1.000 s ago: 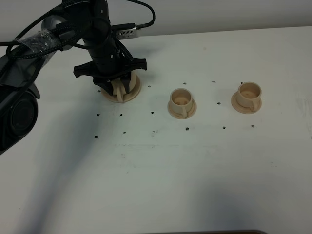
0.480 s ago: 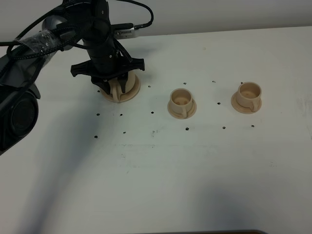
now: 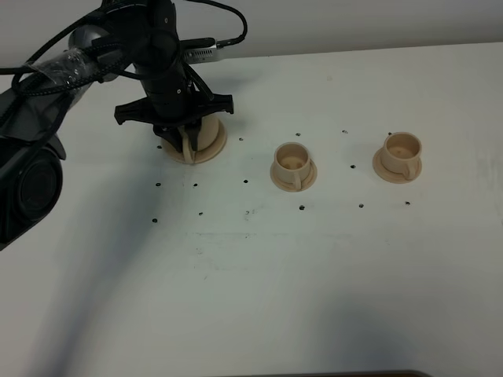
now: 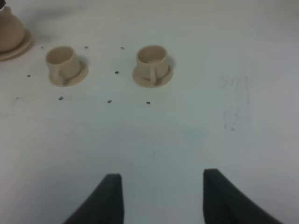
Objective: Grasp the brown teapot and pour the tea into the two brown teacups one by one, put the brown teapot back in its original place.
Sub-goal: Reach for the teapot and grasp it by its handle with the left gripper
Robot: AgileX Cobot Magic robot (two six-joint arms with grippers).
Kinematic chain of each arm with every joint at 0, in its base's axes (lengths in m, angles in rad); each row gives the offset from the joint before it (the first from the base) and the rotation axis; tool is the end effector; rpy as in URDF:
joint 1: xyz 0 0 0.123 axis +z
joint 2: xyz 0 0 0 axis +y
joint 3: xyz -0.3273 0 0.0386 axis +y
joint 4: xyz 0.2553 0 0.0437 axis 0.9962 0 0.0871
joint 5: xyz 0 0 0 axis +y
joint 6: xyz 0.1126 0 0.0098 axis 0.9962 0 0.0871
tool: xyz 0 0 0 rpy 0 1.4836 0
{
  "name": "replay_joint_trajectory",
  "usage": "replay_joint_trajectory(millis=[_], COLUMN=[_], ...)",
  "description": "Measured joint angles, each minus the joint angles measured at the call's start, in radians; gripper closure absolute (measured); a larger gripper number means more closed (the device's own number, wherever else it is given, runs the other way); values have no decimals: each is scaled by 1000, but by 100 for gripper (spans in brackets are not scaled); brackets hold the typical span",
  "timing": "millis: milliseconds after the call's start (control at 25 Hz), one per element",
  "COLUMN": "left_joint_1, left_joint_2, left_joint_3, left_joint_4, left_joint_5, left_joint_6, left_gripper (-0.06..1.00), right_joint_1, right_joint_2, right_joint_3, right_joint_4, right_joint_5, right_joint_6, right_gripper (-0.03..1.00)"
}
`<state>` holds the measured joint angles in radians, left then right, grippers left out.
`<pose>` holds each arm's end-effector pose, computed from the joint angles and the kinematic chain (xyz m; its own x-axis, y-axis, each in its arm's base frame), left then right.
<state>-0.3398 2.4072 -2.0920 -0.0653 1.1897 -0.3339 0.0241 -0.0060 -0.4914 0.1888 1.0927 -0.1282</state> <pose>0.5090 -0.1872 0.1646 -0.9923 -0.0204 -0.1225 -0.0069 0.9939 -0.1098 -0.0267 0.0182 0.2663 -0.4727 -0.0513 -0.8797 -0.1892 0.9809 0.0444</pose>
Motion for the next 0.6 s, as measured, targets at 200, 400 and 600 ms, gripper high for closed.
replay_joint_trajectory(millis=[200, 400, 600], left_joint_1=[-4, -4, -4], left_joint_2=[1, 1, -1], left_joint_3=[0, 0, -5], left_joint_4=[3, 3, 5], left_joint_5=[0, 0, 0], left_joint_6=[-6, 5, 50], left_gripper=[82, 82, 82], right_joint_1=[0, 0, 0], right_joint_2=[0, 0, 0], right_joint_3=[0, 0, 0], right_joint_4=[0, 0, 0], right_joint_5=[0, 0, 0], right_joint_6=[0, 0, 0], right_gripper=[56, 56, 56])
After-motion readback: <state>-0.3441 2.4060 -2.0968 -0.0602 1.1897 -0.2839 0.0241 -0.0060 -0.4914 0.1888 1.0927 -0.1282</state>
